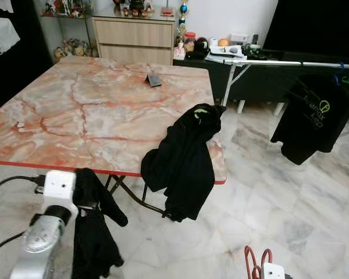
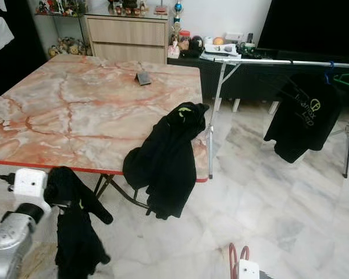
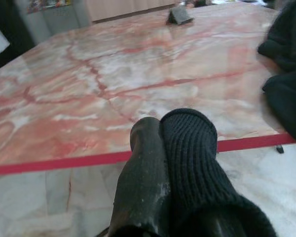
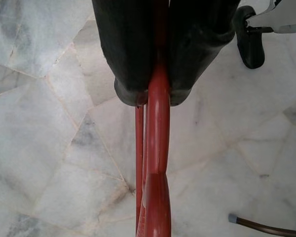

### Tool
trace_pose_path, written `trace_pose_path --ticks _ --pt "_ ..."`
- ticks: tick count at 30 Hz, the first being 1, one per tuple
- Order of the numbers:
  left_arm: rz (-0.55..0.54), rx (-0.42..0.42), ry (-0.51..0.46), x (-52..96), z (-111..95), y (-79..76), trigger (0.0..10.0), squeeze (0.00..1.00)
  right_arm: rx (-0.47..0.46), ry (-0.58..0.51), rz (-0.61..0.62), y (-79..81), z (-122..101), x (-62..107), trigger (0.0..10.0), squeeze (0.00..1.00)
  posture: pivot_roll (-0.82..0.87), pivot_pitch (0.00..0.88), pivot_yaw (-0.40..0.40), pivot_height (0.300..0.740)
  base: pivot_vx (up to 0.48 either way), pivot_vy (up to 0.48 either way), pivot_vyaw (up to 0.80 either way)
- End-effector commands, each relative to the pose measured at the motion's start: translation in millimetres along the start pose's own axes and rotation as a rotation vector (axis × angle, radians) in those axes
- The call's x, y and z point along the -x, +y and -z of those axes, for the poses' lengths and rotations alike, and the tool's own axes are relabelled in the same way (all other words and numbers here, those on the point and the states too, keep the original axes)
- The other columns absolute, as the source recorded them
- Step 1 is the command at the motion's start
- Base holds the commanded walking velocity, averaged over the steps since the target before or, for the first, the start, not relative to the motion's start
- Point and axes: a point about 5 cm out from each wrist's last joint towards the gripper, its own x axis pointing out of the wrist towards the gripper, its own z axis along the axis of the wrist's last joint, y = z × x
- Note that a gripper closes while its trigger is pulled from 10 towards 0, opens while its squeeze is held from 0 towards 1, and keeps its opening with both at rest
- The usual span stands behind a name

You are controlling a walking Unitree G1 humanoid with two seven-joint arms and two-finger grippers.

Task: Hang hanger

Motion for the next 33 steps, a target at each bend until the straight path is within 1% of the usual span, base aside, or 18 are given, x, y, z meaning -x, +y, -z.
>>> trace_pose_path --ticks 1,3,5,7,8,9,11,13,14,17,20,23,29,33 --pt "0.03 -0.044 -0.028 2.4 -5 -0.5 10.0 0.0 -0.005 -0.012 0.011 -3.3 -2 0.2 10.0 0.0 0.08 0.0 -0.031 0.74 0.0 0.0 0.0" --pt "0.052 -0.069 -0.03 7.7 -4 -1.8 10.0 0.0 -0.002 -0.01 0.011 -3.3 -1 0.3 10.0 0.0 0.07 0.0 -0.03 0.74 0.0 0.0 0.0" --pt "0.067 -0.076 -0.031 15.3 -2 -3.2 10.0 0.0 0.006 -0.006 0.014 -3.7 0 0.3 10.0 0.0 0.06 0.0 -0.027 0.74 0.0 0.0 0.0" --pt "0.075 -0.082 -0.027 22.6 0 -0.8 10.0 0.0 0.005 -0.005 0.018 -4.2 0 0.4 10.0 0.0 0.06 0.0 -0.026 0.74 0.0 0.0 0.0" --pt "0.074 -0.093 -0.021 26.4 1 2.3 10.0 0.0 0.005 -0.005 0.019 -4.7 0 0.5 10.0 0.0 0.06 0.0 -0.029 0.74 0.0 0.0 0.0" --pt "0.074 -0.093 -0.021 26.4 1 2.3 10.0 0.0 0.005 -0.005 0.019 -4.7 0 0.5 10.0 0.0 0.06 0.0 -0.029 0.74 0.0 0.0 0.0" --pt "0.077 -0.122 0.0 36.5 5 11.8 10.0 0.0 0.01 -0.002 0.027 -6.2 1 0.7 10.0 0.0 0.07 0.0 -0.032 0.74 0.0 0.0 0.0" --pt "0.079 -0.128 0.004 37.9 5 13.5 10.0 0.0 0.011 -0.001 0.028 -6.4 1 0.7 10.0 0.0 0.07 0.0 -0.032 0.74 0.0 0.0 0.0" --pt "0.074 -0.133 0.003 39.1 4 17.0 10.0 0.0 0.011 -0.001 0.031 -6.9 2 0.8 10.0 0.0 0.07 0.0 -0.03 0.74 0.0 0.0 0.0" --pt "0.049 -0.123 -0.006 34.5 2 16.0 10.0 0.0 0.009 -0.002 0.031 -6.9 1 0.8 10.0 0.0 0.07 0.0 -0.029 0.74 0.0 0.0 0.0" --pt "0.036 -0.142 -0.001 31.8 5 12.3 10.0 0.0 0.007 -0.003 0.029 -6.2 1 0.7 10.0 0.0 0.07 0.0 -0.03 0.74 0.0 0.0 0.0" --pt "0.017 -0.145 -0.004 30.6 5 12.3 10.0 0.0 0.005 -0.004 0.026 -5.7 1 0.6 10.0 0.0 0.07 0.0 -0.031 0.74 0.0 0.0 0.0" --pt "0.026 -0.188 -0.017 27.0 2 14.9 10.0 0.0 0.004 -0.003 0.029 -5.5 0 0.4 10.0 0.0 0.08 0.0 -0.032 0.74 0.0 0.0 0.0" --pt "0.032 -0.19 -0.049 19.3 -7 12.4 10.0 0.0 -0.006 -0.003 0.031 -5.2 0 0.3 10.0 0.0 0.07 0.0 -0.031 0.74 0.0 0.0 0.0"
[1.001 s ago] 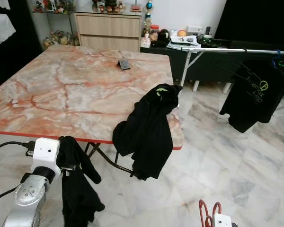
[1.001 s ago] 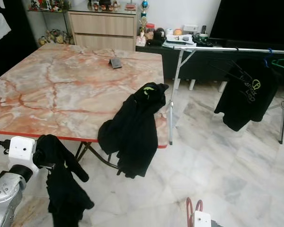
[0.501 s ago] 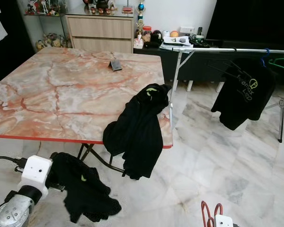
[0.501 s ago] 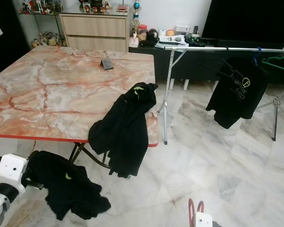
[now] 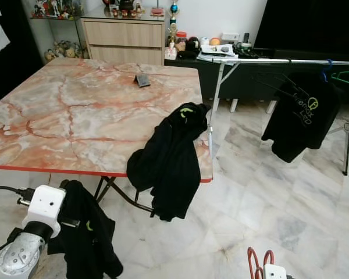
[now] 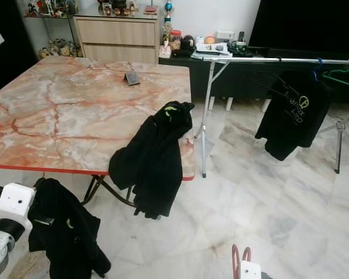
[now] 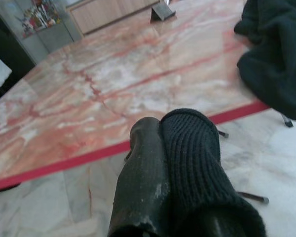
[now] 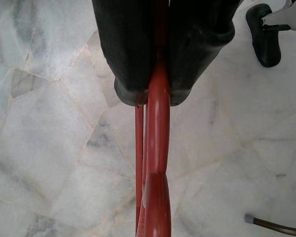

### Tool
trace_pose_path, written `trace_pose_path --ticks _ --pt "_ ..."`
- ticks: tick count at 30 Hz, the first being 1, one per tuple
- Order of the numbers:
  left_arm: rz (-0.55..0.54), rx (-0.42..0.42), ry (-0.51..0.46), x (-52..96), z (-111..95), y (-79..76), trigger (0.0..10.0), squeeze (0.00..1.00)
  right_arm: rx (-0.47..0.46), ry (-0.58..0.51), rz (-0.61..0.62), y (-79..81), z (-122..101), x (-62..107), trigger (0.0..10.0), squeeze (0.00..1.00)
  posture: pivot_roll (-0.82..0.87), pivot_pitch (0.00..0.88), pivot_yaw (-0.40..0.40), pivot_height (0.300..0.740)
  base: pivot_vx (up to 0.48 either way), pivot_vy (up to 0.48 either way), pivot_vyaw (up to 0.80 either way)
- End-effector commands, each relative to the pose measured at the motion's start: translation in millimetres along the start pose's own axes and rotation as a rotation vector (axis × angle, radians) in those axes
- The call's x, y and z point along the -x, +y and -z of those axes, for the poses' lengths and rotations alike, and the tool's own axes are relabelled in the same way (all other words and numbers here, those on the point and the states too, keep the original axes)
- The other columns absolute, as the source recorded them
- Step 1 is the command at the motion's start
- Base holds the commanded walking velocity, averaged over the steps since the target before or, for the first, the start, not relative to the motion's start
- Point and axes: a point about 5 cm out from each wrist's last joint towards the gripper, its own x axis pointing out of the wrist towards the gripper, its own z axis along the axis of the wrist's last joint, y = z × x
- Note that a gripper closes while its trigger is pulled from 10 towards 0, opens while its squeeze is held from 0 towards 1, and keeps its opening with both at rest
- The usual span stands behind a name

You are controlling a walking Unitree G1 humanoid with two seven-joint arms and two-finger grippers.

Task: Hang hanger

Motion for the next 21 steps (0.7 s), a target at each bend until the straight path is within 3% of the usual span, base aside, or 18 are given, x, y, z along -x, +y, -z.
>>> trace_pose_path --ticks 1,12,14,21 --pt "-0.001 -0.017 -0.054 -9.9 -13 1.7 10.0 0.0 -0.025 -0.008 0.006 -0.6 -2 -0.2 10.0 0.0 0.07 0.0 -0.031 0.74 0.0 0.0 0.0" --pt "-0.039 0.014 -0.152 -37.7 -48 21.0 10.0 0.0 -0.033 -0.011 0.005 0.4 -4 -0.4 10.0 0.0 0.07 0.0 -0.028 0.74 0.28 0.0 0.0" --pt "-0.044 -0.009 -0.207 -51.7 -69 33.4 10.0 0.0 -0.035 -0.012 0.005 0.7 -4 -0.5 10.0 0.0 0.07 0.0 -0.029 0.74 0.426 0.0 0.0" --pt "-0.08 -0.015 -0.267 -71.0 -100 52.4 10.0 0.0 -0.035 -0.014 0.004 1.0 -5 -0.6 10.0 0.0 0.06 0.0 -0.026 0.74 0.431 0.0 0.0"
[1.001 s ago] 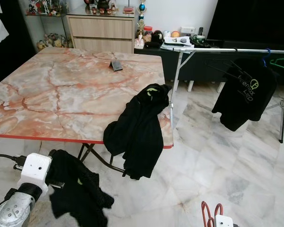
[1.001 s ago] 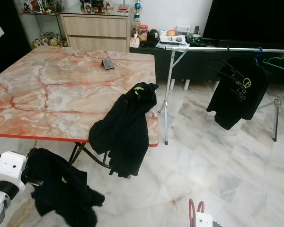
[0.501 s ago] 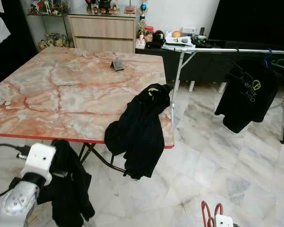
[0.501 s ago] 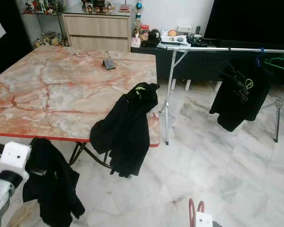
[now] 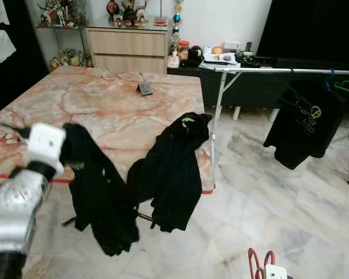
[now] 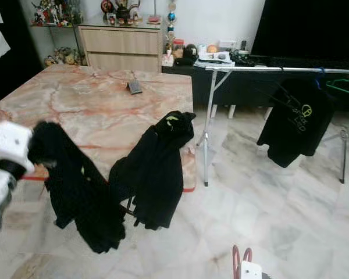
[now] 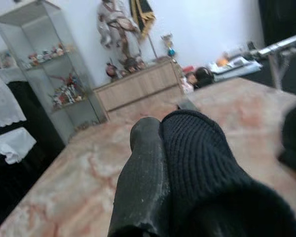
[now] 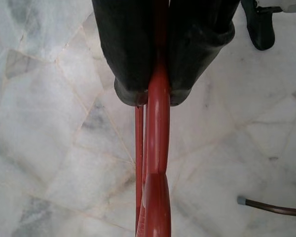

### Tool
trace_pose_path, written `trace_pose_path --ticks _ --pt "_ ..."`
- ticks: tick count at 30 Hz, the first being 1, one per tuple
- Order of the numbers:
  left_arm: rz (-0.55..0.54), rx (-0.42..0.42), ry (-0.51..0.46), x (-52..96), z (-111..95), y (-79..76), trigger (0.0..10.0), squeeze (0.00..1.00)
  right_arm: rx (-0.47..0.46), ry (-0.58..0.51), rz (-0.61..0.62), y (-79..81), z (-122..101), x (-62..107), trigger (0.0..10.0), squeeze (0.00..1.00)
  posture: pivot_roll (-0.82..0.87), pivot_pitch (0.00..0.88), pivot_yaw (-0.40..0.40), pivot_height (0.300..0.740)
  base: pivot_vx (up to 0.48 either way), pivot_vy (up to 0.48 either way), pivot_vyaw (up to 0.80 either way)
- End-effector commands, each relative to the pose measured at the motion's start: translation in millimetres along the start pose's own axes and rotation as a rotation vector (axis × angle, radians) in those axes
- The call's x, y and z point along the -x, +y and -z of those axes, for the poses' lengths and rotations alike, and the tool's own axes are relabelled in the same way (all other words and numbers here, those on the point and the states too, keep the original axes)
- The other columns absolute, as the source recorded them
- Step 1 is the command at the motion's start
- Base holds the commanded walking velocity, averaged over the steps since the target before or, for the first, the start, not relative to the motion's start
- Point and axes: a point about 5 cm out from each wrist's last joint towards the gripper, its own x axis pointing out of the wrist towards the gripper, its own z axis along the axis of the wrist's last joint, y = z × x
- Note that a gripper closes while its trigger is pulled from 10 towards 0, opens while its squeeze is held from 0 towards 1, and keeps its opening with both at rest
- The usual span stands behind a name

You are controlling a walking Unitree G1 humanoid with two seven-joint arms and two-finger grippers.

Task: Hang hanger

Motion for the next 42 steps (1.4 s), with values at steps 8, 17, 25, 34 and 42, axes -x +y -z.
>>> trace_pose_path --ticks 8,17,25,34,42 --pt "-0.045 -0.005 -0.04 -16.0 -18 14.0 10.0 0.0 -0.017 -0.01 0.003 -0.1 -3 -0.3 10.0 0.0 0.06 0.0 -0.029 0.74 0.454 0.0 0.0" --pt "-0.023 -0.009 -0.059 -27.9 -29 13.8 10.0 0.0 -0.019 -0.01 0.004 -0.1 -3 -0.3 10.0 0.0 0.06 0.0 -0.026 0.74 0.478 0.0 0.0" --pt "0.071 0.024 -0.066 -28.7 -32 0.9 10.0 0.0 -0.017 -0.007 0.003 0.0 -3 -0.3 10.0 0.0 0.06 0.0 -0.024 0.74 0.424 0.0 0.0" --pt "0.3 0.069 0.073 -5.7 -4 -40.6 10.0 0.0 -0.013 -0.004 0.002 -0.5 -2 -0.2 10.0 0.0 0.05 0.0 -0.023 0.74 0.0 0.0 0.0" --pt "0.455 0.117 0.275 37.6 32 -69.5 10.0 0.0 -0.005 0.0 0.003 -0.9 -1 0.0 10.0 0.0 0.05 0.0 -0.017 0.74 0.0 0.0 0.0"
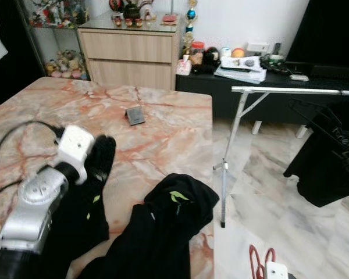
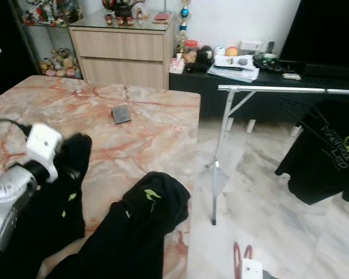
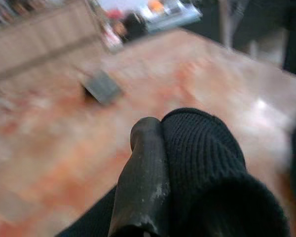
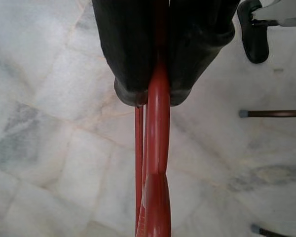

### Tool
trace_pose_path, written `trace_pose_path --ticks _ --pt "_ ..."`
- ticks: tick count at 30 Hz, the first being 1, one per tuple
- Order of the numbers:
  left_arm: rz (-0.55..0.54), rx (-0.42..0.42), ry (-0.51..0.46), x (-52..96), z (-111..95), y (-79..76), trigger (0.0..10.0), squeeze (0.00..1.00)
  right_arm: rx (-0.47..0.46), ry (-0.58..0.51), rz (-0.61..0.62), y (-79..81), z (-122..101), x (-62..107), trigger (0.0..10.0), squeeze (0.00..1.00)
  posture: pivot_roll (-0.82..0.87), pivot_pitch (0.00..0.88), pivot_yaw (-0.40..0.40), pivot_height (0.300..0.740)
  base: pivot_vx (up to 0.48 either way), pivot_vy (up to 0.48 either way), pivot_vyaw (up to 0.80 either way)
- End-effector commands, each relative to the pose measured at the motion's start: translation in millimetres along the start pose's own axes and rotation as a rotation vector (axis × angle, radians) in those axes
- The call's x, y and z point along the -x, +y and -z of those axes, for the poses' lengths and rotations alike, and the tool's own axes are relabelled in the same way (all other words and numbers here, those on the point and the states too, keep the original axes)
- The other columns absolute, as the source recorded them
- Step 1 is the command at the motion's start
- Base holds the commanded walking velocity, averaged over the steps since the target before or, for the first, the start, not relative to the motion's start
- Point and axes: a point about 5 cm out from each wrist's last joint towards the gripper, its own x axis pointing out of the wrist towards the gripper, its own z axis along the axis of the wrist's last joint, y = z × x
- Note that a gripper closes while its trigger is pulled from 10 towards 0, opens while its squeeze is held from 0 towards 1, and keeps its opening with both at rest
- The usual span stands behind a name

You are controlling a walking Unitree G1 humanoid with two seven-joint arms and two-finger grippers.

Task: Hang hanger

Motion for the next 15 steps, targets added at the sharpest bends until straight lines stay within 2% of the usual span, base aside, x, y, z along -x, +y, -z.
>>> trace_pose_path --ticks 1,6,7,9,10,11,12,13,15 --pt "0.05 0.0 0.027 4.0 3 -8.6 10.0 0.0 -0.006 0.002 -0.001 1.2 0 0.0 10.0 0.0 0.05 0.0 -0.017 0.74 0.0 0.0 0.0" --pt "0.048 0.003 0.17 19.8 39 -31.6 10.0 0.0 -0.002 0.005 -0.002 0.7 1 0.1 10.0 0.0 0.05 0.0 -0.014 0.74 0.0 0.0 0.0" --pt "0.028 0.015 0.173 20.7 41 -32.0 10.0 0.22 0.0 0.005 -0.003 0.8 1 0.1 10.0 0.0 0.05 0.0 -0.014 0.74 0.0 0.0 0.0" --pt "0.008 0.024 0.177 21.4 42 -31.5 10.0 0.22 0.002 0.006 -0.003 0.6 2 0.1 10.0 0.0 0.05 0.0 -0.015 0.74 0.0 0.0 0.0" --pt "-0.029 0.017 0.188 22.9 44 -28.3 10.0 0.6 0.001 0.005 -0.003 0.4 1 0.1 10.0 0.0 0.06 0.0 -0.018 0.74 0.0 0.0 0.0" --pt "-0.038 0.014 0.19 23.2 44 -27.5 10.0 0.6 0.0 0.005 -0.003 0.3 1 0.1 10.0 0.0 0.06 0.0 -0.019 0.74 0.0 0.0 0.0" --pt "-0.054 0.017 0.189 24.1 44 -26.2 10.0 0.86 0.001 0.005 -0.003 0.2 1 0.1 10.0 0.0 0.06 0.0 -0.02 0.74 0.0 0.0 0.0" --pt "-0.082 0.019 0.185 26.0 44 -23.8 10.0 0.96 0.004 0.005 -0.003 -0.1 1 0.1 10.0 0.0 0.06 0.0 -0.021 0.74 0.0 0.0 0.0" --pt "-0.1 0.014 0.183 27.3 44 -21.9 10.0 0.96 0.005 0.006 -0.002 -0.3 1 0.1 10.0 0.0 0.06 0.0 -0.021 0.74 0.0 0.0 0.0"
